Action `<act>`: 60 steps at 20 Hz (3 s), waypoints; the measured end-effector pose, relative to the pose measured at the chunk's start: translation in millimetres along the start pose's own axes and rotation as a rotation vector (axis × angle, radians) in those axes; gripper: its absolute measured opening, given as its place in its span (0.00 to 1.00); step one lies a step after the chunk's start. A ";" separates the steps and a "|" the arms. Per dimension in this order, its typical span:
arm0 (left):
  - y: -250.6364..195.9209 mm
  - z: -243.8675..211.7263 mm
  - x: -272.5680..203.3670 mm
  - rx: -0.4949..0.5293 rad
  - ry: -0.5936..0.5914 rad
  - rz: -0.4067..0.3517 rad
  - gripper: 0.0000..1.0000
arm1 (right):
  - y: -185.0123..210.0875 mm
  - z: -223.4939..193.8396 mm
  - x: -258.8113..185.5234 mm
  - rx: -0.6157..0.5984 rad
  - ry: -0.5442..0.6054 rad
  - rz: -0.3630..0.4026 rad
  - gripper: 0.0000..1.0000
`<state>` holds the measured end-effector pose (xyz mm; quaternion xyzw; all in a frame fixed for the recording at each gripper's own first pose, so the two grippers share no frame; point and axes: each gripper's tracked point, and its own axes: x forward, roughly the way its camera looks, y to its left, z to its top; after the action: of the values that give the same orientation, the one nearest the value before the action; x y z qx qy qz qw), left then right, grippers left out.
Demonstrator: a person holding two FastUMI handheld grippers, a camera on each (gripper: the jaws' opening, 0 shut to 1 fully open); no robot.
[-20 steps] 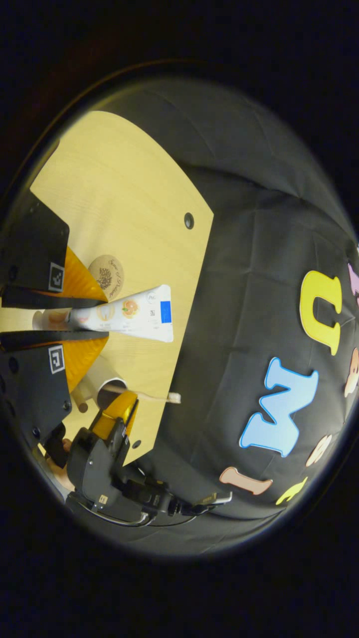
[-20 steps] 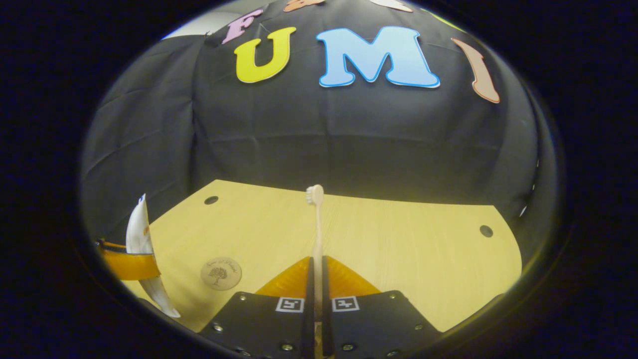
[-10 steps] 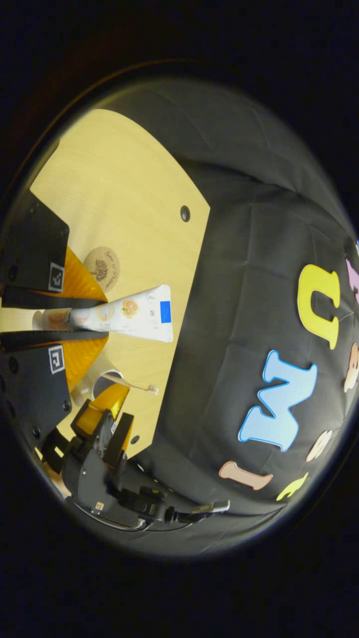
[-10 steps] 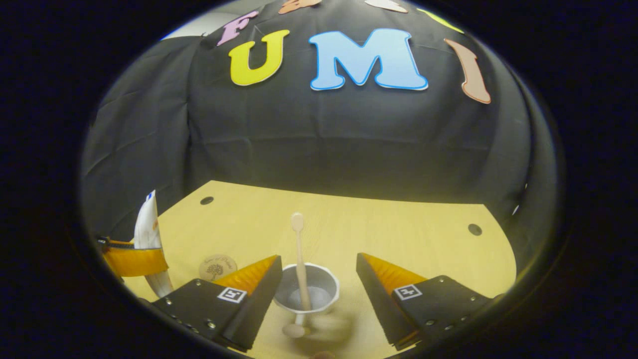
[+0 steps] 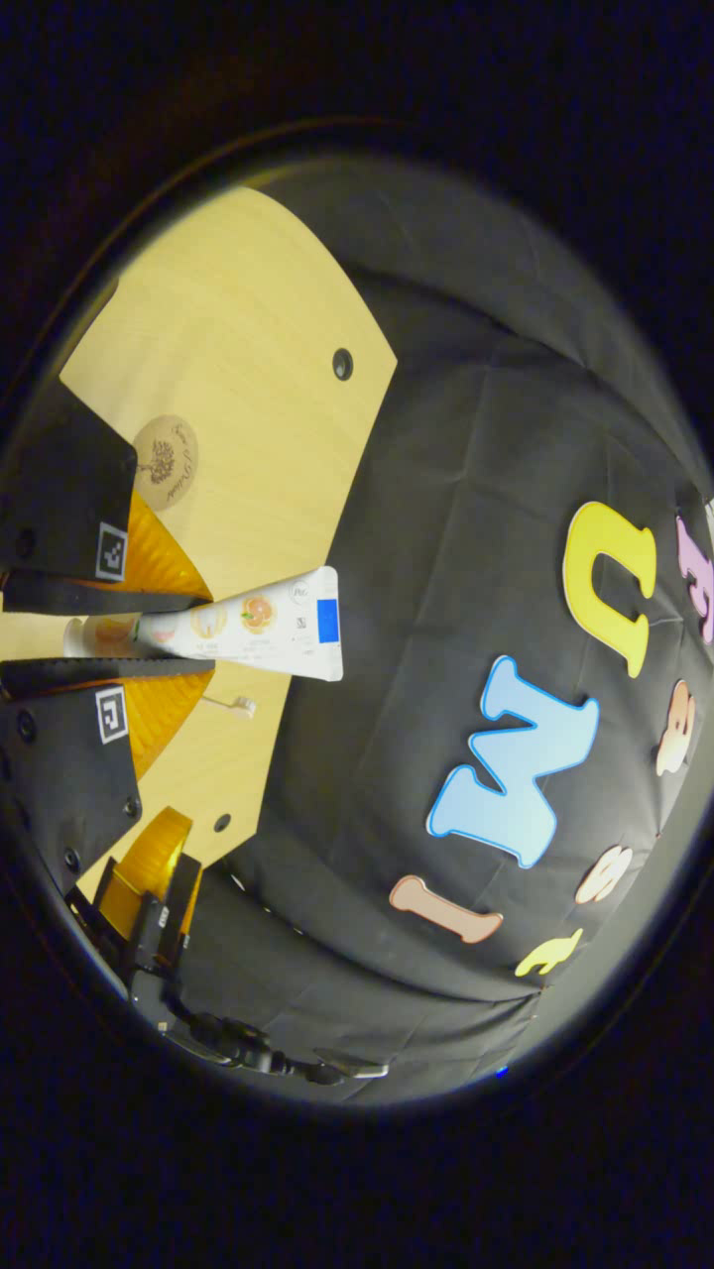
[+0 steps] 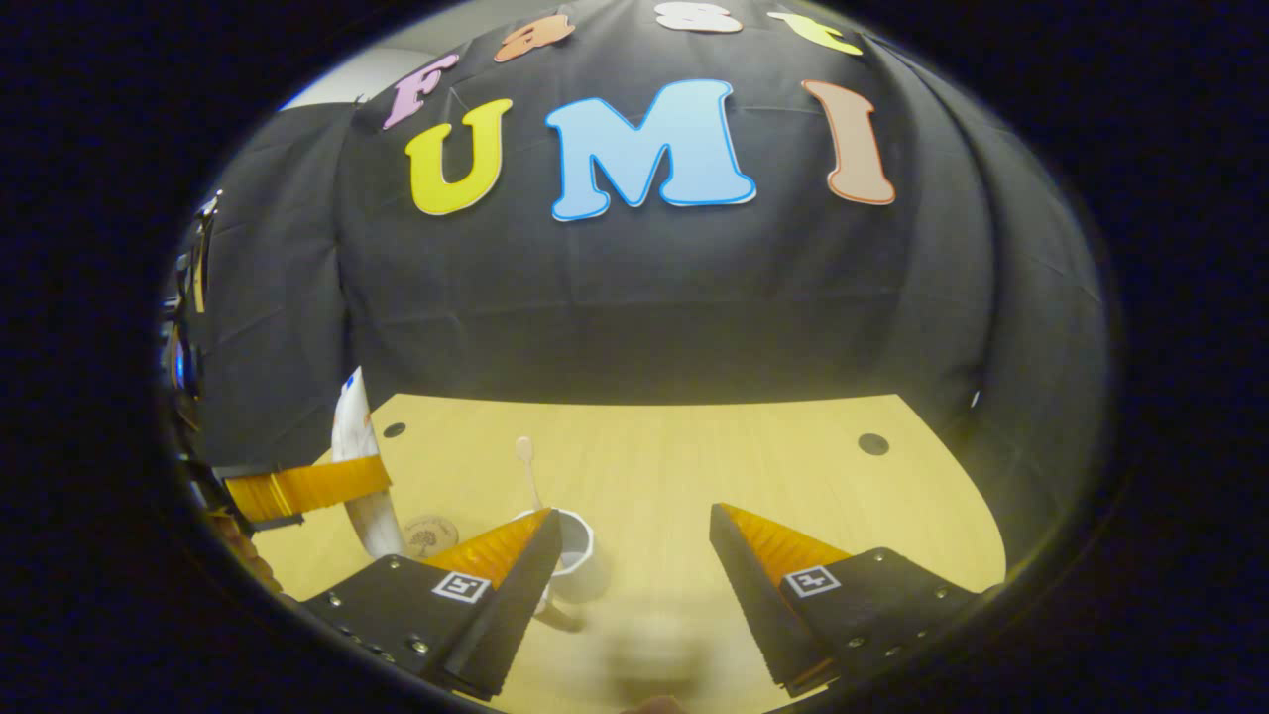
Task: Put the toothbrush and toothpaste on the desktop into the cup, then pick up the cup and place it on the coaster on the desktop.
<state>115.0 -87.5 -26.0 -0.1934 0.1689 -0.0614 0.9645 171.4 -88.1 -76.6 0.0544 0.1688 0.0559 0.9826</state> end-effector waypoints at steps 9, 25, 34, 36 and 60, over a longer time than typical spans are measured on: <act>-39.5 10.5 55.4 -0.070 -0.161 -0.127 0.26 | -41.2 -55.9 -59.3 0.047 0.114 -0.083 0.90; -46.1 -67.8 100.5 0.139 -0.117 -0.093 0.45 | -40.0 -79.9 -72.9 0.062 0.182 -0.054 0.92; -20.8 -58.7 80.2 0.187 -0.094 -0.054 0.96 | -10.6 -78.4 -54.1 0.041 0.203 0.003 0.90; -15.1 -56.5 72.4 0.181 -0.089 -0.049 0.98 | 0.5 -77.7 -48.0 0.025 0.217 0.026 0.92; 93.8 -16.0 -33.5 0.109 -0.069 0.116 0.98 | 77.5 -138.3 64.7 -0.036 0.600 0.045 0.92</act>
<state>83.1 -0.9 -66.7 -0.1326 0.1429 -0.0081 0.9808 178.2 9.0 -217.5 0.0216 0.4494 0.0943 0.8881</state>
